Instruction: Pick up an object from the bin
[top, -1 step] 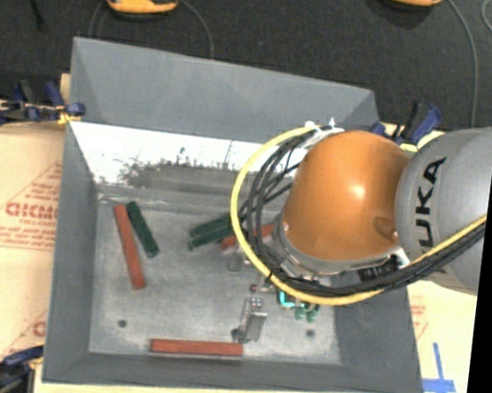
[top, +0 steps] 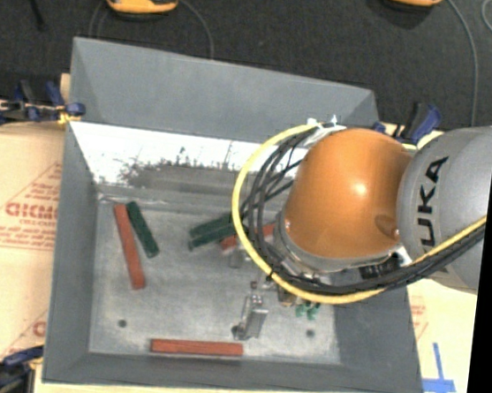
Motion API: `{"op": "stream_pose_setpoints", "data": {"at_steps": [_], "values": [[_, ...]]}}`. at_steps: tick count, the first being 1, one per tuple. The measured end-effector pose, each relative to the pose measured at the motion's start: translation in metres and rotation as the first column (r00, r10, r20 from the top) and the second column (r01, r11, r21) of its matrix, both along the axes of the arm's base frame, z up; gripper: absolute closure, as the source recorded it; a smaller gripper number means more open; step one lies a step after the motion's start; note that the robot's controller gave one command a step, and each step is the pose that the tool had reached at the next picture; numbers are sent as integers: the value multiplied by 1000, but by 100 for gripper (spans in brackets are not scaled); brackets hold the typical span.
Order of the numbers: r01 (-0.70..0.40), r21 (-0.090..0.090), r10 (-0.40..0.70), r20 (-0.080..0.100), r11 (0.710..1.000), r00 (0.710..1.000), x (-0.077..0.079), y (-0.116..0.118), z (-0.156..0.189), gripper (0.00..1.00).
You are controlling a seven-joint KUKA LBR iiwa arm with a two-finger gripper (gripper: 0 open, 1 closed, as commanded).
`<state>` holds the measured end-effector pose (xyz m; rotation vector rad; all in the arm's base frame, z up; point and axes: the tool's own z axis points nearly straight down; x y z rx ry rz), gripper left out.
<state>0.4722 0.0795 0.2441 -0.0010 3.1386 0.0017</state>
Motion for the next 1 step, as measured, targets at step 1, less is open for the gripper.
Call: {"op": "stream_pose_setpoints", "data": {"at_steps": [1], "values": [[-115, -2, 115, 3, 993, 993, 1, 5, -51, 0]]}}
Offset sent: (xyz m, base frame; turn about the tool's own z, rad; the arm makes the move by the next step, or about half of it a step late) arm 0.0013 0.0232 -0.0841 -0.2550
